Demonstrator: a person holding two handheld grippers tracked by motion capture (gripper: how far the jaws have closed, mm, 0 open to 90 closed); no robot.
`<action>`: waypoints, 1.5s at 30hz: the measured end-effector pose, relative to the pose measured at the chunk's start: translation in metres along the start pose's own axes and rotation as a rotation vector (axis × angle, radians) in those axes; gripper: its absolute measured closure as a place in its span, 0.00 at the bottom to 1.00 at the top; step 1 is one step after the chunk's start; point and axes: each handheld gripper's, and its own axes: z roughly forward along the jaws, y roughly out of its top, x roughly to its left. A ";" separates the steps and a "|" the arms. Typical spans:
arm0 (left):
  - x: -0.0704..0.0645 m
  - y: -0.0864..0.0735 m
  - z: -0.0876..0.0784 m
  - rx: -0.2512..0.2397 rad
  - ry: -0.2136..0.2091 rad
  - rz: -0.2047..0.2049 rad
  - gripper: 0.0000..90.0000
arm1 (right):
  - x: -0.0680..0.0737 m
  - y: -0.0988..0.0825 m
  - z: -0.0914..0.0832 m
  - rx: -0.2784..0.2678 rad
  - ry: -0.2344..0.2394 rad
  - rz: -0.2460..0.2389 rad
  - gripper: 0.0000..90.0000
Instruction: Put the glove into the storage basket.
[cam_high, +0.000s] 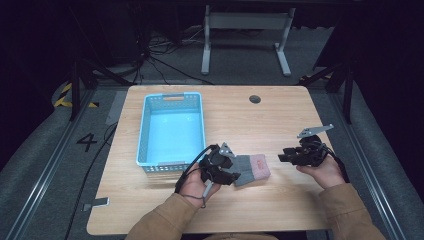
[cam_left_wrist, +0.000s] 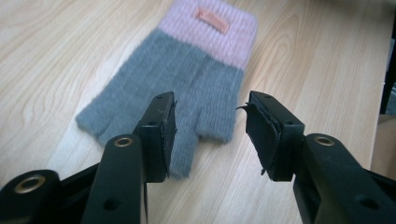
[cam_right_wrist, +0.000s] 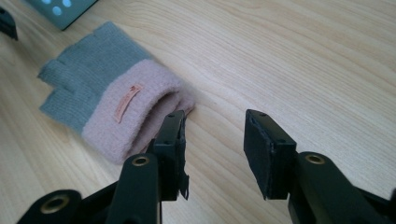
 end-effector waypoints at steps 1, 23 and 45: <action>0.001 0.002 0.000 -0.002 -0.004 0.000 0.58 | 0.000 0.000 -0.001 -0.006 -0.008 -0.007 0.66; 0.012 0.031 0.022 -0.040 -0.100 -0.002 0.44 | -0.002 0.003 -0.011 -0.027 -0.026 -0.014 0.50; 0.017 0.023 0.066 0.105 0.025 -0.003 0.22 | 0.005 0.005 -0.009 -0.031 0.039 -0.048 0.51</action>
